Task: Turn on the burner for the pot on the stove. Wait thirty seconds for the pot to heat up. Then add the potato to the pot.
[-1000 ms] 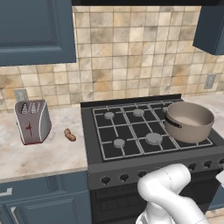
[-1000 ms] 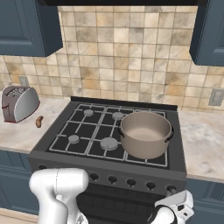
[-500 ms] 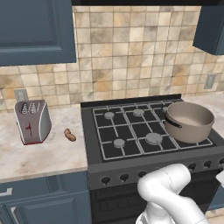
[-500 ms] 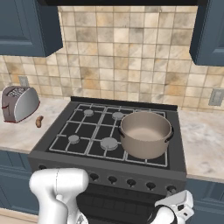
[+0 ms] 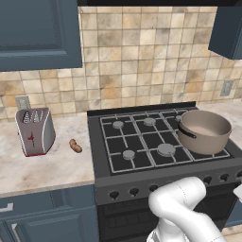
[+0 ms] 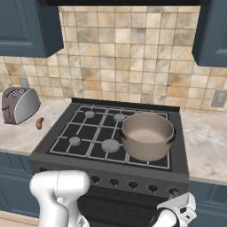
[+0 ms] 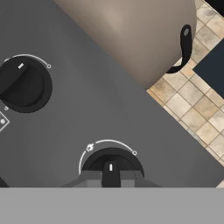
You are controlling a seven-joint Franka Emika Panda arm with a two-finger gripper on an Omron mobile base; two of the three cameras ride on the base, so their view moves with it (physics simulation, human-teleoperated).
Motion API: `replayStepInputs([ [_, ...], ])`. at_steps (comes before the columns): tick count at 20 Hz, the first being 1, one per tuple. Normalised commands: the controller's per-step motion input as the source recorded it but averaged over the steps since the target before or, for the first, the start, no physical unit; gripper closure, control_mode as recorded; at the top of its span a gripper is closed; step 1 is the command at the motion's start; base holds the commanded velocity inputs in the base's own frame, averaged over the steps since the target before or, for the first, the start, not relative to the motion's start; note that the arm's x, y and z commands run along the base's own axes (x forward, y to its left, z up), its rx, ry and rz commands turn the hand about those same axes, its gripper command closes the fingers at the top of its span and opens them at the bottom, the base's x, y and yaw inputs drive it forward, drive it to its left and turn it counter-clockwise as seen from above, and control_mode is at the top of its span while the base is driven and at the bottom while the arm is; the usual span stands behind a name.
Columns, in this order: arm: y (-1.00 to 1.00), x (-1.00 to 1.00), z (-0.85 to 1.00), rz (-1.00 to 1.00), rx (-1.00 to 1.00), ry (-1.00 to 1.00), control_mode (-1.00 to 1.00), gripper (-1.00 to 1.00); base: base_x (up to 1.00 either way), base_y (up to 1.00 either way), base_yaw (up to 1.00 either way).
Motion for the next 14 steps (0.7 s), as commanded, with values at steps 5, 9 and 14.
replayStepInputs([
  [5,0.0,0.0,0.0,0.0,0.0,0.0,-1.0,1.0,0.0,0.0,0.0],
  [9,0.0,0.0,0.0,0.0,0.0,0.0,-1.0,1.0,0.0,0.0,0.0],
  [14,0.0,0.0,0.0,0.0,0.0,0.0,-1.0,1.0,0.0,0.0,0.0],
])
